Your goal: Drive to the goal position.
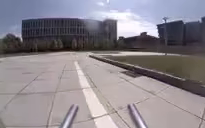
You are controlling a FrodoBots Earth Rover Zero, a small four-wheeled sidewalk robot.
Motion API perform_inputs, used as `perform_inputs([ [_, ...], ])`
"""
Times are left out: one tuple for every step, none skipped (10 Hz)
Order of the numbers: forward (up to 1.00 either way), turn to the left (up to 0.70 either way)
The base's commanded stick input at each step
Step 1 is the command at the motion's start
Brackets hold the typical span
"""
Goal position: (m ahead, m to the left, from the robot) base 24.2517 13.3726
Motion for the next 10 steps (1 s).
perform_inputs([
  [0.70, 0.00],
  [0.70, 0.00],
  [0.70, 0.00],
  [0.70, 0.00],
  [0.70, 0.00],
  [0.70, 0.00],
  [0.70, 0.00],
  [0.70, 0.00],
  [0.70, 0.00],
  [0.70, 0.00],
])
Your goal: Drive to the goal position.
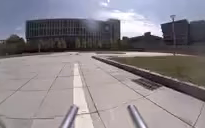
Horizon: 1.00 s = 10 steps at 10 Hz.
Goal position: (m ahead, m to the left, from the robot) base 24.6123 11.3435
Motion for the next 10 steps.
perform_inputs([
  [0.70, 0.00],
  [0.70, 0.00],
  [0.70, 0.00],
  [0.70, 0.00],
  [0.70, 0.00],
  [0.70, 0.00],
  [0.70, 0.00],
  [0.70, 0.00],
  [0.70, 0.00],
  [0.70, 0.00],
])
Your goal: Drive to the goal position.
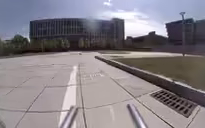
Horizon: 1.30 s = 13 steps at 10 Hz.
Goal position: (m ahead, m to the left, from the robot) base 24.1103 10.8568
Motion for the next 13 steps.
perform_inputs([
  [0.70, 0.24],
  [0.70, 0.35],
  [0.70, 0.22],
  [0.70, 0.07],
  [0.70, 0.00],
  [0.70, 0.00],
  [0.70, 0.00],
  [0.70, 0.00],
  [0.70, 0.00],
  [0.70, 0.00],
  [0.70, 0.00],
  [0.70, 0.00],
  [0.70, 0.00],
])
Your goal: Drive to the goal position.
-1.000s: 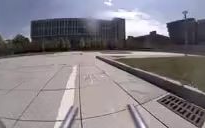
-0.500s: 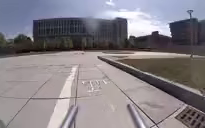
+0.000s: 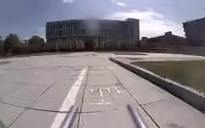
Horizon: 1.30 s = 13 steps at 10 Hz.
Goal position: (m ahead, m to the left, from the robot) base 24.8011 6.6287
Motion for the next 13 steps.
perform_inputs([
  [0.70, 0.00],
  [0.70, 0.00],
  [0.70, 0.00],
  [0.70, 0.00],
  [0.70, 0.00],
  [0.70, -0.05],
  [0.70, -0.32],
  [0.70, -0.30],
  [0.70, -0.15],
  [0.70, 0.00],
  [0.70, 0.00],
  [0.70, 0.00],
  [0.70, 0.00],
])
